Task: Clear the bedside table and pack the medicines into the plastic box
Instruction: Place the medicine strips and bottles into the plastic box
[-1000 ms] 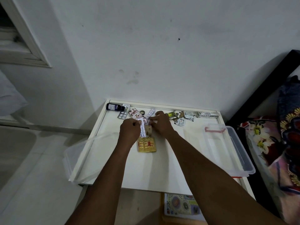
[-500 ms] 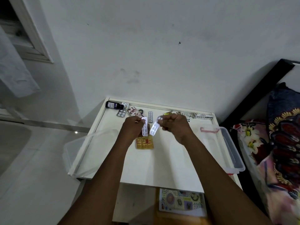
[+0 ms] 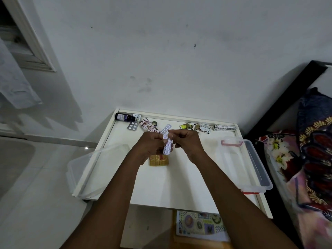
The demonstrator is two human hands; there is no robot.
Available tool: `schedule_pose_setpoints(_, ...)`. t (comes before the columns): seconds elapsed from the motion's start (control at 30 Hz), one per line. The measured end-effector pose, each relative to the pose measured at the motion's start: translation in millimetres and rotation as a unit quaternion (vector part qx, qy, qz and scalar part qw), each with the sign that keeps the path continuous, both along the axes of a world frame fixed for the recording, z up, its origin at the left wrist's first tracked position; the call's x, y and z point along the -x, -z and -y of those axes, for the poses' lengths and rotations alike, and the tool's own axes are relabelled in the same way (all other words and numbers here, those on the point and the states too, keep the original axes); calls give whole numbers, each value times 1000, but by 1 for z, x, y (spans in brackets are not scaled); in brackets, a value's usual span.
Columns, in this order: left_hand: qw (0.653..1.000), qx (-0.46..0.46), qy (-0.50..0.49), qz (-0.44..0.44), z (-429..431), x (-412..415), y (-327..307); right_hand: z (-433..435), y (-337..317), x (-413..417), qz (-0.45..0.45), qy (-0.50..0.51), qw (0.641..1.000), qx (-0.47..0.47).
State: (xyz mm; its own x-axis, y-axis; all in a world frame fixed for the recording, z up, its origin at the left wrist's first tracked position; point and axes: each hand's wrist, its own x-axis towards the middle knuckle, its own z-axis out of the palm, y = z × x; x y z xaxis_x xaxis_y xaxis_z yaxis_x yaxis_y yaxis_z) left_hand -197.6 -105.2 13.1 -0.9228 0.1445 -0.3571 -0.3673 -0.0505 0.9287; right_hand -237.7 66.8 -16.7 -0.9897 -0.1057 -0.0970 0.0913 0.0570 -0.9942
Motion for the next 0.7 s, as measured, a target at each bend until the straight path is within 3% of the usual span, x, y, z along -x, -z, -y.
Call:
schedule_pose_setpoints(0.07,1000,17,-19,14,-1,3,0,3,6,11,-10,45,998,-44)
schedule_pose_setpoints(0.13,998,27,-39,32,-2,6,1,2,14,21,-74,64,981,-168)
schedule_pose_setpoints(0.2,997,34,-52,49,-1,9,3,4,23,32,-163,-11,932,-324)
schedule_pose_setpoints(0.3,995,51,-64,61,0,10,6,19,28,44,-153,-172,846,-481)
schedule_pose_setpoints(0.37,993,68,-72,62,2,12,7,29,29,47,-164,-161,791,-567)
schedule_pose_setpoints(0.4,993,72,-75,64,3,12,7,32,28,47,-173,-139,786,-577)
schedule_pose_setpoints(0.6,989,102,-79,70,5,10,5,12,32,21,-121,10,874,-471)
schedule_pose_setpoints(0.7,989,105,-73,76,0,2,-3,5,19,3,40,84,932,-349)
